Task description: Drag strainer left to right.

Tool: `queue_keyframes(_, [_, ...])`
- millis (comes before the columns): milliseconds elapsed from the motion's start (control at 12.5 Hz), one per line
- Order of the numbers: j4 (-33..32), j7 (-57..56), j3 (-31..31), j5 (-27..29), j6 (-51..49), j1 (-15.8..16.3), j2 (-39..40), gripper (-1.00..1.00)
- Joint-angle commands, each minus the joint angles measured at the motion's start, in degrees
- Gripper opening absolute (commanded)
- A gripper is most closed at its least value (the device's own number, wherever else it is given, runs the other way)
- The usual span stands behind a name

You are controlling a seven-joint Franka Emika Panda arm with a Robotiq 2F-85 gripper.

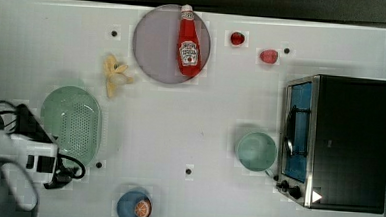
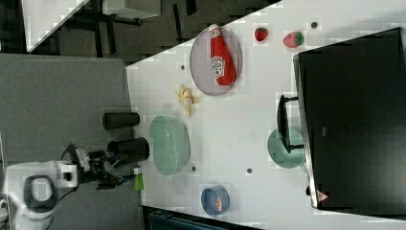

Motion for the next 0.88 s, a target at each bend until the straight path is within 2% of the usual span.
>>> queue_keyframes(80, [-4.05, 22.49, 1.73, -2.16, 11.13, -1.67, 4.61, 1.00])
queue_keyframes(400, [-8.38, 33.43, 1.47, -3.92, 26.27, -1.63, 14.74, 1.00])
queue_keyframes(880, [-8.38, 42.72, -1.20, -12.81, 36.14, -0.77, 26.84, 1.00])
